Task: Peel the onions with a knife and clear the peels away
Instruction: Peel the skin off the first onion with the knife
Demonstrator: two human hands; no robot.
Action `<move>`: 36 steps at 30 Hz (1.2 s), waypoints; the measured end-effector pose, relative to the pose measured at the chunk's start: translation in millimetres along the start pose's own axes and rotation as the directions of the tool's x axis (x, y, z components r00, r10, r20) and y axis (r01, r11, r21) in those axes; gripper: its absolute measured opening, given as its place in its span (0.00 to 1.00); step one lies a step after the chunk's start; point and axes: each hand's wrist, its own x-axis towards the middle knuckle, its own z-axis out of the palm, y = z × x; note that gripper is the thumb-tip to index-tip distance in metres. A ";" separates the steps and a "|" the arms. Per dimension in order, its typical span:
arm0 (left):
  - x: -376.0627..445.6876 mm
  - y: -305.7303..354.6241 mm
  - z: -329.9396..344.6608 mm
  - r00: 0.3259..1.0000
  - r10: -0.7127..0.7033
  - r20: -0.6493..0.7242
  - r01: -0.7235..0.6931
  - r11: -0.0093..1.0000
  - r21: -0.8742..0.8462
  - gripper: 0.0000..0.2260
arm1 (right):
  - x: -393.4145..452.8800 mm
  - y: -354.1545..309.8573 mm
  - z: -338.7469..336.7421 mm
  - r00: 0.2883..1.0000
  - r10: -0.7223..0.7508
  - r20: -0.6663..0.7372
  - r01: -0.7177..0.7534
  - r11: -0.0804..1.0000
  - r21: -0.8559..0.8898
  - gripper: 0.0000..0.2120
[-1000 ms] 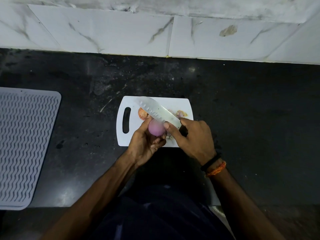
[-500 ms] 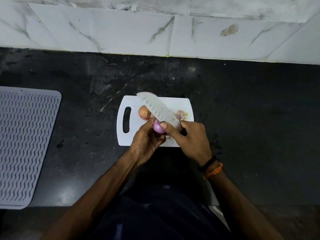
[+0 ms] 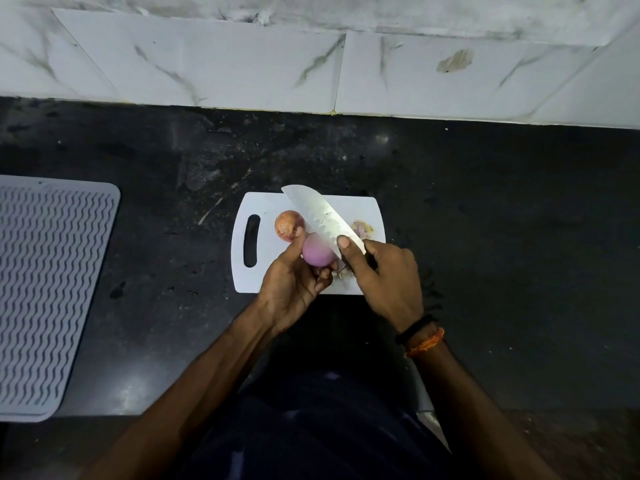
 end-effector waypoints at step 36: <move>3.9 -4.2 -7.7 0.959 0.236 0.159 -0.227 0.971 -0.073 0.22 | 6.1 0.6 -12.2 0.997 0.074 0.005 -0.073 0.996 -0.057 0.23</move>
